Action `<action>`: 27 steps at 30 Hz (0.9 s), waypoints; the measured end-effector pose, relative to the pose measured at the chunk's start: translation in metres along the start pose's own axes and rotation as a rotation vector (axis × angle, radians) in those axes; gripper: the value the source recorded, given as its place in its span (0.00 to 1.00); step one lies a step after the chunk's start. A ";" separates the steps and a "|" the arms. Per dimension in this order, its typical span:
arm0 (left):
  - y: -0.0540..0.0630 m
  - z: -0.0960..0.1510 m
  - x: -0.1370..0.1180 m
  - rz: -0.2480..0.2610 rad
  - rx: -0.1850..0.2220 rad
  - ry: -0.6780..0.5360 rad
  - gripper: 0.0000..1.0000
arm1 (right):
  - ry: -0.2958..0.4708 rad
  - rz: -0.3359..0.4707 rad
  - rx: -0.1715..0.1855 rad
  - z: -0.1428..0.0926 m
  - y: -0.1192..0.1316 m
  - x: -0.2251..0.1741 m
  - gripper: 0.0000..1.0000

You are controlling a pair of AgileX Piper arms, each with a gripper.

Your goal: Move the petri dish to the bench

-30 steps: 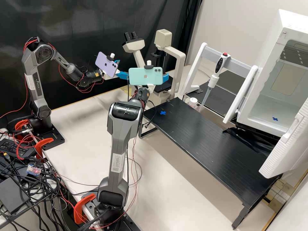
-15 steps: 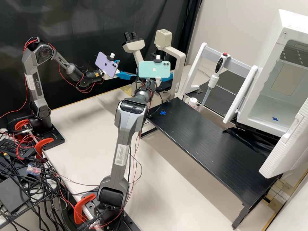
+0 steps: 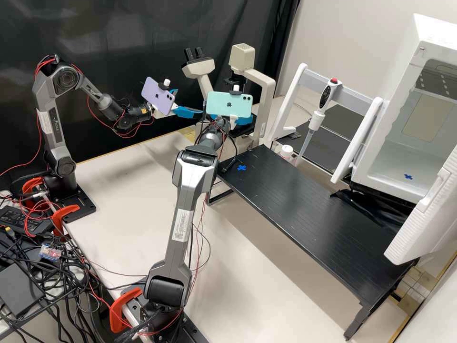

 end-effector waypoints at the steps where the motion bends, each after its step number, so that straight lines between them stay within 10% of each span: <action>1: 0.000 0.000 0.000 0.000 0.000 0.000 1.00 | -0.002 -0.001 0.005 0.000 -0.001 0.001 1.00; 2: 0.000 0.000 0.000 0.000 0.000 0.000 1.00 | -0.008 -0.003 0.013 0.001 -0.004 0.002 1.00; 3: 0.000 0.000 0.000 0.000 0.000 0.000 1.00 | -0.013 0.002 0.014 0.002 -0.006 0.003 0.00; 27: 0.000 0.000 0.000 0.000 0.000 0.000 1.00 | -0.044 0.018 0.019 0.017 -0.017 0.006 0.00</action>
